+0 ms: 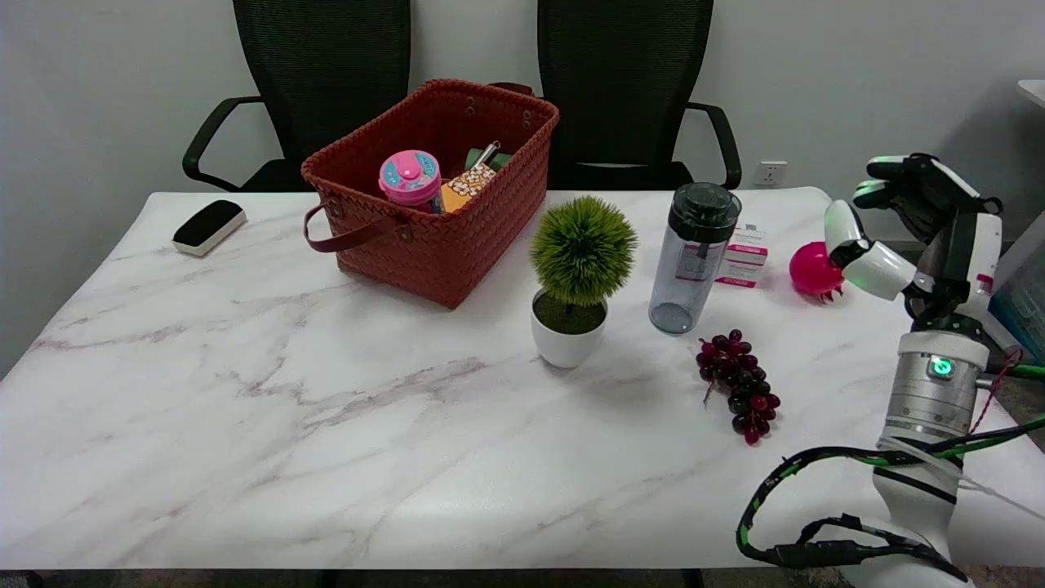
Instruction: Pick up the potted plant.
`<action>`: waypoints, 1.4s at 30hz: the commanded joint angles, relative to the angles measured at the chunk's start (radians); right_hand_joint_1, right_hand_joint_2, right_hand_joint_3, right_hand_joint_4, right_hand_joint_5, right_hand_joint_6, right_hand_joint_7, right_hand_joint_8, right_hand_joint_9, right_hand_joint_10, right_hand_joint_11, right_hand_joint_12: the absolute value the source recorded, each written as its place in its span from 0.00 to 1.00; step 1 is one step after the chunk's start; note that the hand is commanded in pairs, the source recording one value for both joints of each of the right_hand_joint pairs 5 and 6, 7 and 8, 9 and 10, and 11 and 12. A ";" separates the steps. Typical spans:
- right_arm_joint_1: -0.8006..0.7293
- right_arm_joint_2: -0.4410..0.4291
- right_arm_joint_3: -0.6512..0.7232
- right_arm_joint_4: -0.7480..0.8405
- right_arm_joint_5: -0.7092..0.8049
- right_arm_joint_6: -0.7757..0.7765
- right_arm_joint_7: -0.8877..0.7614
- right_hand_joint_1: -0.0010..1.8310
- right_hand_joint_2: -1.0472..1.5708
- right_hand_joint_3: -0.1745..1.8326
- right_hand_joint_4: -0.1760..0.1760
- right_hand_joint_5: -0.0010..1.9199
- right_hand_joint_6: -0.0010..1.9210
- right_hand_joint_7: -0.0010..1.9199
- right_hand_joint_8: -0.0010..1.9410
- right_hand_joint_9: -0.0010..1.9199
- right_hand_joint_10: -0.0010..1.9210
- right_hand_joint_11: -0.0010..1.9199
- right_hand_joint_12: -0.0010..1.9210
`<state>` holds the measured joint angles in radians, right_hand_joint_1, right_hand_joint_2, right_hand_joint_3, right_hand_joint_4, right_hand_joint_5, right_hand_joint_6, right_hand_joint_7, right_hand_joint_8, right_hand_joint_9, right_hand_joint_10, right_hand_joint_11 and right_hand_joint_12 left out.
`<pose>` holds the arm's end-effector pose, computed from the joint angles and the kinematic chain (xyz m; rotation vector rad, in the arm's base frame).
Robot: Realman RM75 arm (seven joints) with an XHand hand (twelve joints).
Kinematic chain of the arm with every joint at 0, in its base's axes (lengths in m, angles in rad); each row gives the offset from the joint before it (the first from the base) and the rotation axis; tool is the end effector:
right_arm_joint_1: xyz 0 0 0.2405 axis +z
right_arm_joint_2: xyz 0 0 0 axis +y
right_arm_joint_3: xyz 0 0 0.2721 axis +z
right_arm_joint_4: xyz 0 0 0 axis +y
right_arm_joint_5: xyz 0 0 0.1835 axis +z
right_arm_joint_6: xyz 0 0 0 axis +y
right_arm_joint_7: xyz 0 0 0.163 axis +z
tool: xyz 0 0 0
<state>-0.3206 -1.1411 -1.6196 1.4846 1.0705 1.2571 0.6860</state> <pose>-0.2165 -0.1870 0.4443 1.0836 -0.0858 1.5352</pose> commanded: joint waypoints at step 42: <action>-0.002 -0.020 -0.600 -0.101 0.077 0.138 -0.008 0.58 0.39 0.50 0.50 0.11 0.11 0.29 0.29 0.32 0.32 0.34 0.34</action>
<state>-0.3500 -1.1347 -2.0967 1.4221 1.1450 1.4940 0.6265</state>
